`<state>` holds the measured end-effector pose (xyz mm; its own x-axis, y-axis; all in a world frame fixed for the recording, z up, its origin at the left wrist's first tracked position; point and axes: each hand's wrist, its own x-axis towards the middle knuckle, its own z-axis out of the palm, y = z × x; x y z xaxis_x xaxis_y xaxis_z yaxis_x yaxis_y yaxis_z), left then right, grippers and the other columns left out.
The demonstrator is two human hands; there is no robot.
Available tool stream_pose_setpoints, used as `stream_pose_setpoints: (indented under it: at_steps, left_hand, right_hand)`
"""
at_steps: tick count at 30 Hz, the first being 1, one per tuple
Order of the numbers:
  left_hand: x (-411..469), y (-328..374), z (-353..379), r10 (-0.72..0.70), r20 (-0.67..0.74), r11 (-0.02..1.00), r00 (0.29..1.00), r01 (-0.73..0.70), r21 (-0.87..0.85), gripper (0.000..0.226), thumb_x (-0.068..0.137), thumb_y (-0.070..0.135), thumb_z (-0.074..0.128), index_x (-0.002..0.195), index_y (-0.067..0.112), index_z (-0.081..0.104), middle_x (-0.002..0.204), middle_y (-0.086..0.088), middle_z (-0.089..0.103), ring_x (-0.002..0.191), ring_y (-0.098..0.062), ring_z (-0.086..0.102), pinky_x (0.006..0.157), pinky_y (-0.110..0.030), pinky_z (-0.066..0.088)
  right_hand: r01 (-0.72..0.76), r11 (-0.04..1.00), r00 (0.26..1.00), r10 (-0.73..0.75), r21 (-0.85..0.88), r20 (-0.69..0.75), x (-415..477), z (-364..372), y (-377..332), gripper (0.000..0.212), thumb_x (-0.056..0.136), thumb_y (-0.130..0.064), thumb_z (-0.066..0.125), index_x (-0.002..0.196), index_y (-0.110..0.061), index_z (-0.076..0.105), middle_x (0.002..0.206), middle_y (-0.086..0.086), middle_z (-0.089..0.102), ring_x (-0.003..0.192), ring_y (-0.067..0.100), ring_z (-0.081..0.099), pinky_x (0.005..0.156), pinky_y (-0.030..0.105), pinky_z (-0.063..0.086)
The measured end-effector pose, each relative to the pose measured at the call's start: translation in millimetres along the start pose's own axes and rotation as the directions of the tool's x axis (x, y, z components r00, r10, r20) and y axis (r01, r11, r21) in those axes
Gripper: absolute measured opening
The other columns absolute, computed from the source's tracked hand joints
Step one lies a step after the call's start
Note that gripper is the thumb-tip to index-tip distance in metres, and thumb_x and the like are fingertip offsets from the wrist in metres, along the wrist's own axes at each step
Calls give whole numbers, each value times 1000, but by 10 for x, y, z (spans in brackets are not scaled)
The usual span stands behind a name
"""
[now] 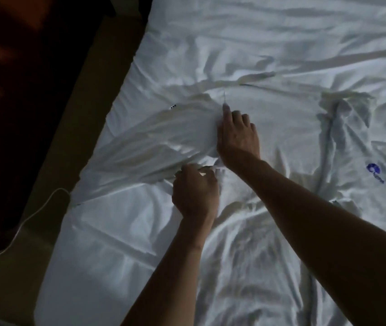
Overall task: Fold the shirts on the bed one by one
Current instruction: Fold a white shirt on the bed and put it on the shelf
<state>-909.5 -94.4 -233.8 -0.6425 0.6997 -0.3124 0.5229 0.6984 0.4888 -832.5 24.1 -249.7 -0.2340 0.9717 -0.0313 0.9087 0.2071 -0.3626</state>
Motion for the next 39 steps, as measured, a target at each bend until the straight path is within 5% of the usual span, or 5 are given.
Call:
stream_pose_setpoints:
  at_steps: [5, 10, 20, 31, 39]
  left_hand:
    - [78, -34, 1, -44, 11, 994, 999, 45, -96, 25, 96, 46, 64, 99, 21, 71, 101, 0, 75, 102, -28, 66, 79, -34, 41]
    - [90, -82, -7, -6, -3, 997, 1000, 6, -79, 29, 98, 46, 60, 86, 20, 65, 86, 0, 73, 90, -30, 67, 80, -40, 48]
    - [-634, 221, 122, 508, -382, 829, 772, -558, -26, 21, 95, 25, 76, 79, 16, 66, 67, 2, 64, 57, -19, 60, 53, -32, 44]
    - [-1096, 313, 625, 538, 117, 815, 835, -551, 179, 45, 94, 32, 41, 131, 18, 62, 116, -6, 66, 88, -27, 68, 67, -40, 56]
    - [-1495, -121, 316, 469, 114, 796, 876, -475, 374, 39, 73, 24, 61, 110, 18, 70, 82, -2, 64, 59, -25, 65, 45, -32, 47]
  right_hand:
    - [-94, 991, 993, 86, 98, 84, 564, -4, -97, 58, 111, -28, 30, 166, -22, 10, 136, 15, 58, 120, 36, 56, 97, 45, 44]
    - [-194, 972, 977, 179, 135, 120, 838, 6, -62, 25, 108, -32, 38, 128, -24, 51, 116, 17, 66, 107, 41, 64, 76, 39, 41]
    - [-6, 943, 976, 78, 331, -205, 835, -645, 260, 26, 101, -21, 40, 103, -3, 59, 101, 26, 67, 97, 43, 61, 76, 42, 36]
    - [-280, 877, 957, 286, 390, 44, 286, -725, 1061, 34, 97, -27, 47, 128, -12, 46, 109, 18, 69, 96, 34, 62, 77, 34, 42]
    - [-411, 869, 899, 336, 275, 281, -1367, -469, 737, 45, 88, -58, 67, 103, -17, 60, 103, 11, 73, 103, 33, 66, 84, 38, 48]
